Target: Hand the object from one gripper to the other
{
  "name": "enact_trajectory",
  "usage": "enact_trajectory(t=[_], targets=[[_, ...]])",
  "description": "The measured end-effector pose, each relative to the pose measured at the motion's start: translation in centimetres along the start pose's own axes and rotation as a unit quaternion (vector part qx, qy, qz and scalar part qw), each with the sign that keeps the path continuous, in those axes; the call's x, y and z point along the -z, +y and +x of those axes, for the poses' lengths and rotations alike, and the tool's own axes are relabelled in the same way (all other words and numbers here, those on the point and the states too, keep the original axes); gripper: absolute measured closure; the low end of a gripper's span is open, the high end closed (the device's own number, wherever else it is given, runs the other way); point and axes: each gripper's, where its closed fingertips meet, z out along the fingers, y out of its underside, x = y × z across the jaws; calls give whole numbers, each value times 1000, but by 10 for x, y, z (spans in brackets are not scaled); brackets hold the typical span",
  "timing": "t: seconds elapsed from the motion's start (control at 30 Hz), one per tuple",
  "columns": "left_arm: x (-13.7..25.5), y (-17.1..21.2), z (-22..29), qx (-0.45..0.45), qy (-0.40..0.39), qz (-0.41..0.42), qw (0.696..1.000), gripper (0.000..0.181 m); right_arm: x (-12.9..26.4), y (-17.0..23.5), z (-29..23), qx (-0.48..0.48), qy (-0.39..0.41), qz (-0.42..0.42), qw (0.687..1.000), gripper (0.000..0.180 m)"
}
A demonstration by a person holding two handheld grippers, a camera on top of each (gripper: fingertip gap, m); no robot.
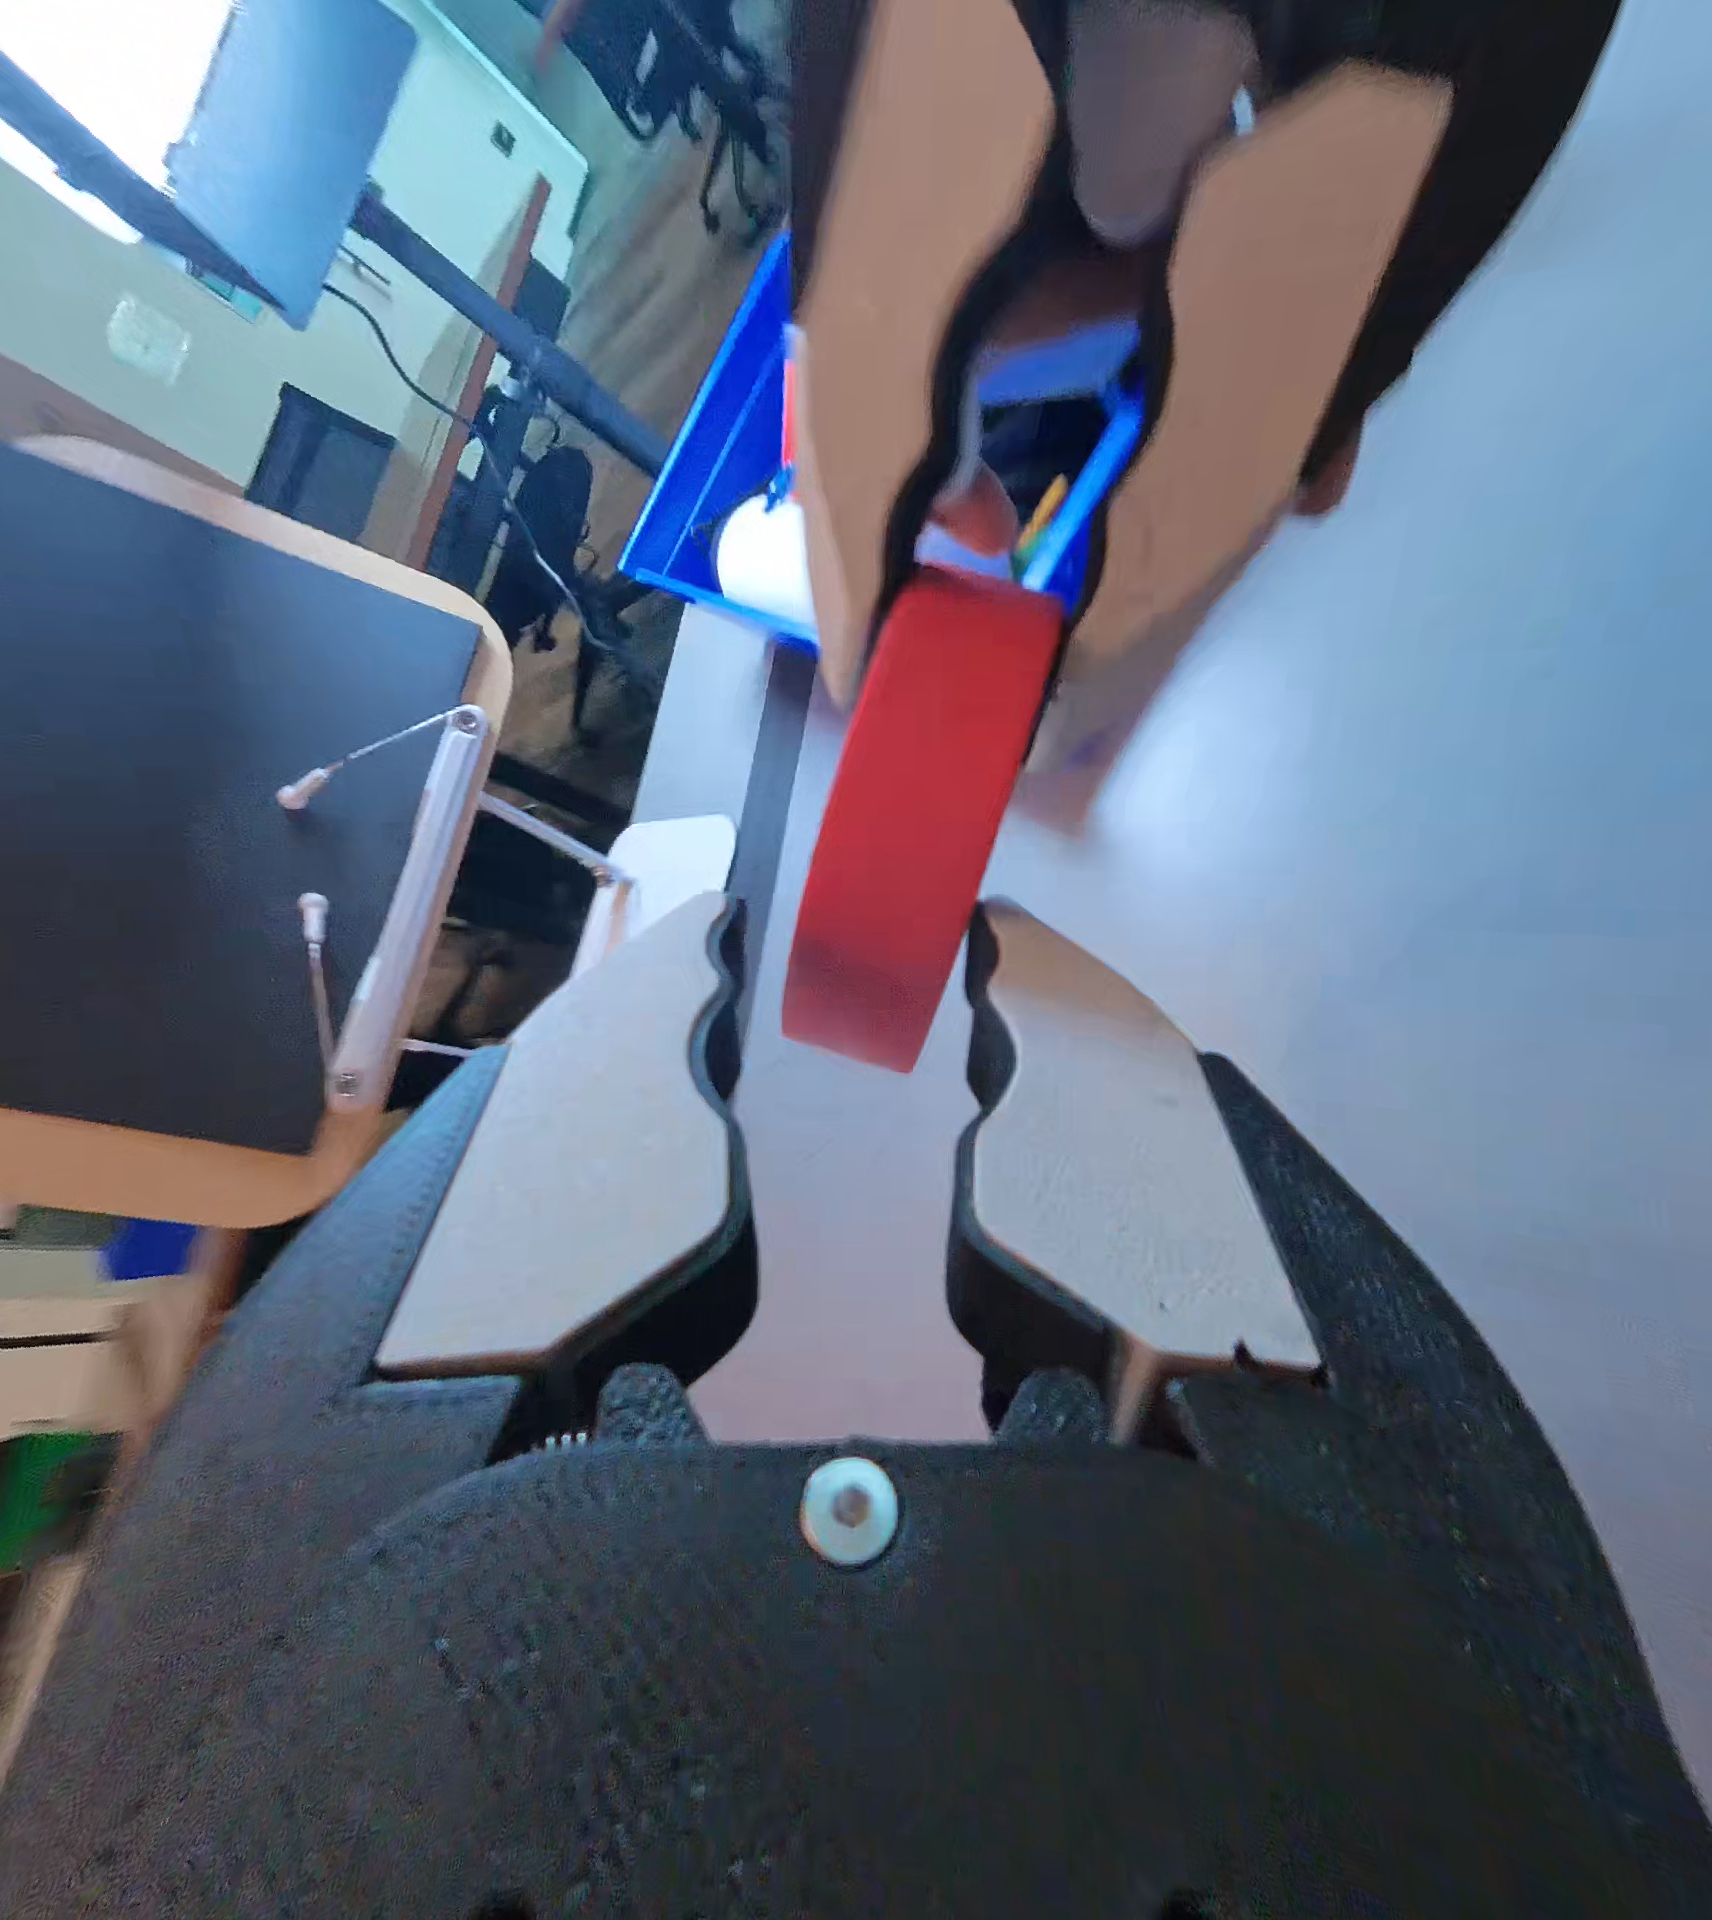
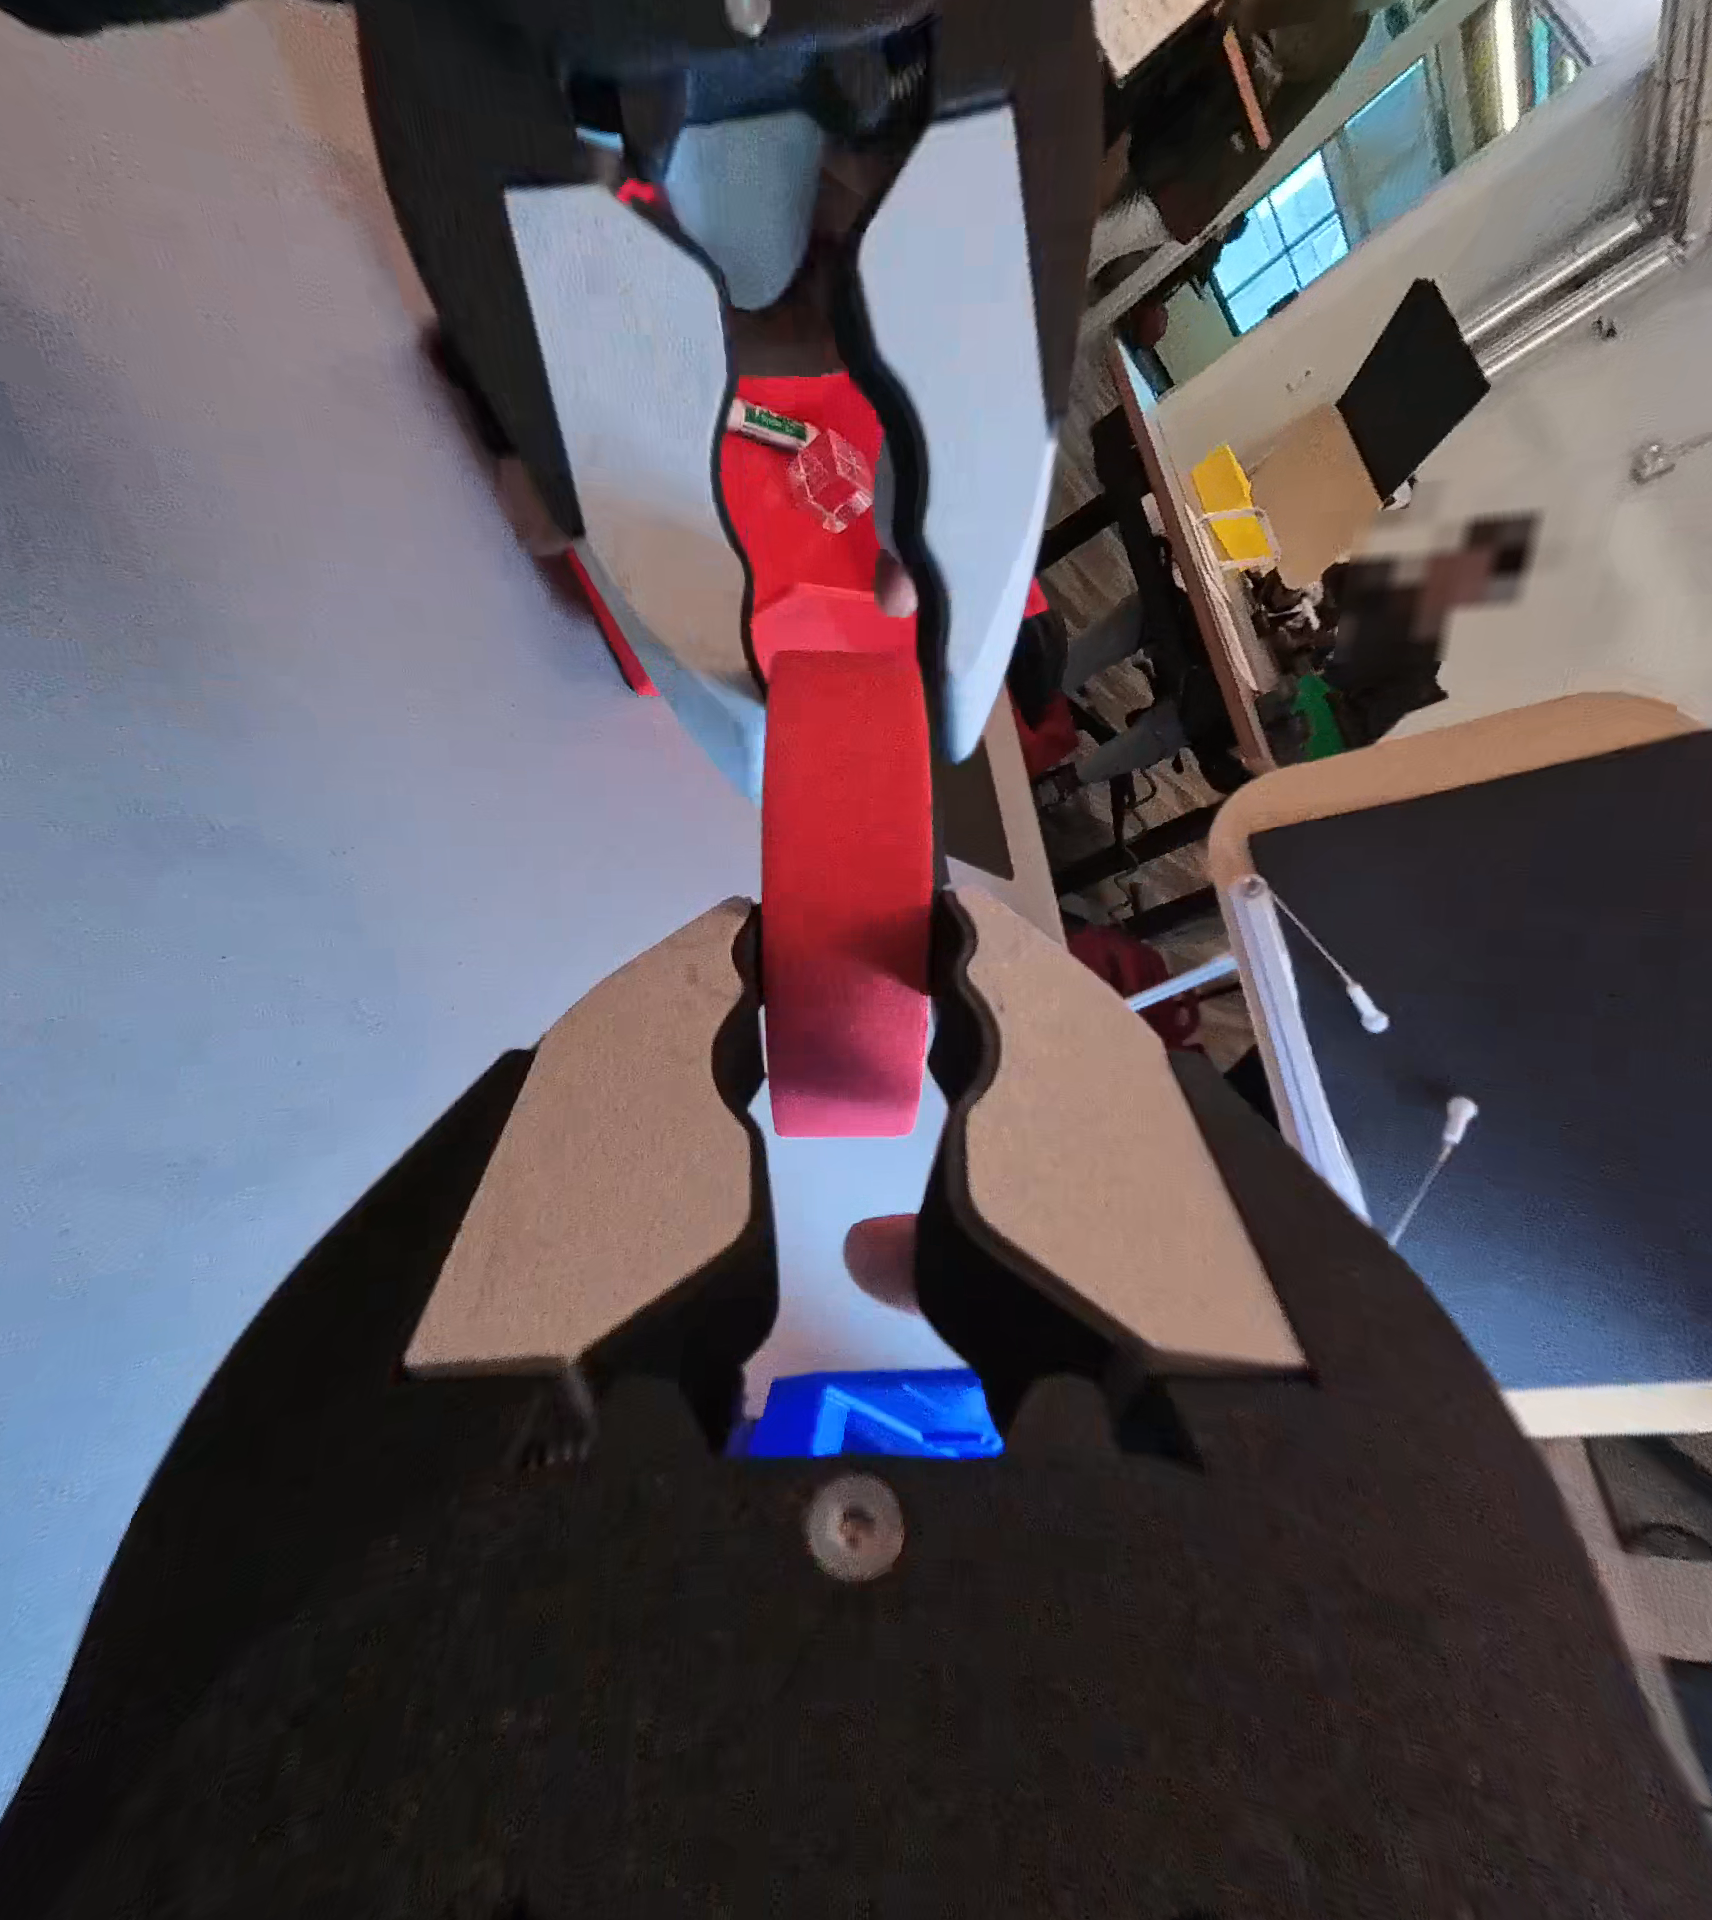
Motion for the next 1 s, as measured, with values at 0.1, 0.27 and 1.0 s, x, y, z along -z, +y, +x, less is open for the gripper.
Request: enact_trajectory(t=[0.1, 0.27, 1.0], targets=[[-2, 0, -2, -48, -24, -6, 999, 150, 2, -4, 6, 39, 31, 3, 999, 151], [11, -22, -20, -32, -75, 79, 994, 150, 19, -23, 27, -32, 52, 78, 995, 147], [17, -79, -6, -267, -274, 137, 914, 151, -3, -33, 10, -539, -213, 174, 796, 65]])
